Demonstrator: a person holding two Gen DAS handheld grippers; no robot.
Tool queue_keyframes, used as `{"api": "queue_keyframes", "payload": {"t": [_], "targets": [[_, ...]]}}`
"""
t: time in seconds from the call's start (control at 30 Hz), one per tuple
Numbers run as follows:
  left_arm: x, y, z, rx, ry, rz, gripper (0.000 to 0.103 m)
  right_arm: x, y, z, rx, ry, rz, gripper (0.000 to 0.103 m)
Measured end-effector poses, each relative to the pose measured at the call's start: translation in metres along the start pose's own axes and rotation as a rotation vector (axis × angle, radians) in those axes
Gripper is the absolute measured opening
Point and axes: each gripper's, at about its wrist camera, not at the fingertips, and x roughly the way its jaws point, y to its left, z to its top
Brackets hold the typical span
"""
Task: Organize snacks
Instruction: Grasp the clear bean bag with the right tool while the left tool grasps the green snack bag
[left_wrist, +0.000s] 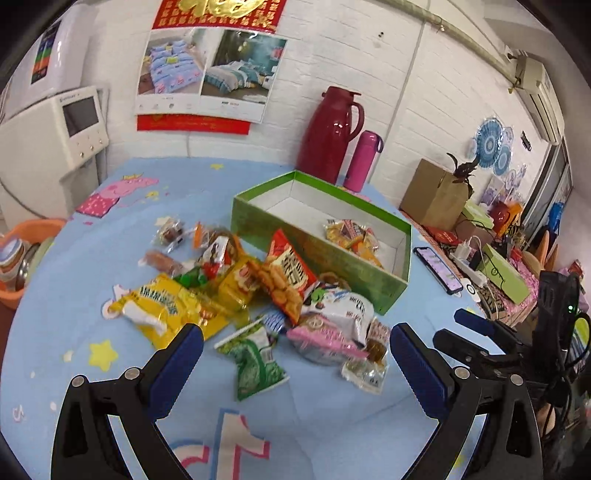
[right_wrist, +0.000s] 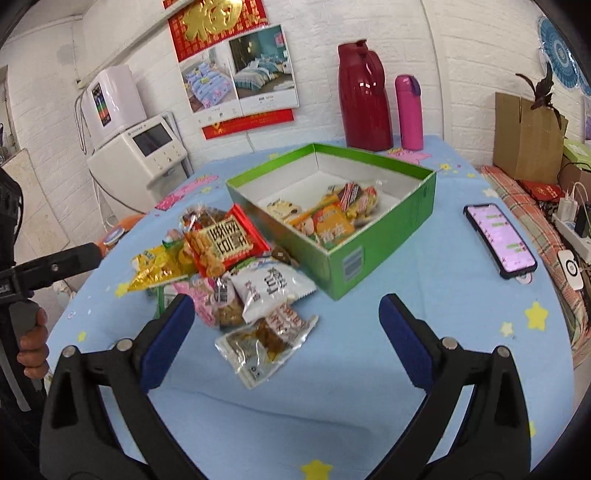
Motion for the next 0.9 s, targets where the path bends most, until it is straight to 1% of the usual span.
{"api": "queue_keyframes", "payload": {"t": [0.03, 0.07, 0.2, 0.3, 0.33, 0.37, 0.4, 0.47, 0.57, 0.63, 0.67, 0.73, 0.8, 0.83, 0.87, 0.9], "targets": [[0.001, 0.005, -0.007, -0.014, 0.014, 0.001, 0.103, 0.007, 0.000, -0.004, 0.003, 0.025, -0.005, 0.092], [0.002, 0.010, -0.013, -0.025, 0.026, 0.003, 0.103, 0.015, 0.001, -0.007, 0.005, 0.050, -0.008, 0.089], [0.004, 0.029, -0.034, -0.066, 0.068, 0.020, 0.103, 0.045, 0.003, -0.013, 0.023, 0.123, -0.017, 0.083], [0.006, 0.037, -0.041, -0.068, 0.077, 0.033, 0.103, 0.060, 0.003, -0.012, 0.049, 0.135, -0.019, 0.081], [0.007, 0.038, -0.042, -0.068, 0.079, 0.034, 0.102, 0.063, 0.004, -0.011, 0.056, 0.133, -0.021, 0.079], [0.010, 0.039, -0.042, -0.067, 0.082, 0.034, 0.102, 0.066, 0.004, -0.010, 0.060, 0.134, -0.025, 0.072], [0.013, 0.040, -0.042, -0.064, 0.084, 0.032, 0.102, 0.069, 0.004, -0.010, 0.058, 0.140, -0.019, 0.068], [0.020, 0.039, -0.042, -0.052, 0.084, 0.027, 0.102, 0.072, 0.007, -0.012, 0.045, 0.156, 0.001, 0.055], [0.035, 0.038, -0.039, -0.037, 0.096, 0.027, 0.092, 0.066, 0.013, -0.018, -0.014, 0.176, 0.004, 0.050], [0.047, 0.038, -0.037, -0.044, 0.120, 0.007, 0.080, 0.057, 0.016, -0.024, -0.044, 0.172, 0.016, 0.041], [0.055, 0.038, -0.036, -0.051, 0.136, -0.006, 0.079, 0.053, 0.016, -0.027, -0.053, 0.180, 0.010, 0.041], [0.067, 0.037, -0.036, -0.062, 0.158, -0.008, 0.079, 0.046, 0.015, -0.034, -0.050, 0.181, 0.006, 0.041], [0.076, 0.036, -0.034, -0.071, 0.168, -0.002, 0.079, 0.039, 0.011, -0.040, -0.028, 0.171, 0.002, 0.049], [0.079, 0.036, -0.033, -0.073, 0.169, 0.001, 0.079, 0.037, 0.009, -0.042, -0.020, 0.167, -0.014, 0.055], [0.082, 0.036, -0.032, -0.072, 0.170, 0.008, 0.078, 0.036, 0.008, -0.043, -0.015, 0.165, -0.021, 0.056], [0.085, 0.036, -0.031, -0.069, 0.172, 0.018, 0.071, 0.037, 0.006, -0.044, -0.008, 0.164, -0.020, 0.056]]}}
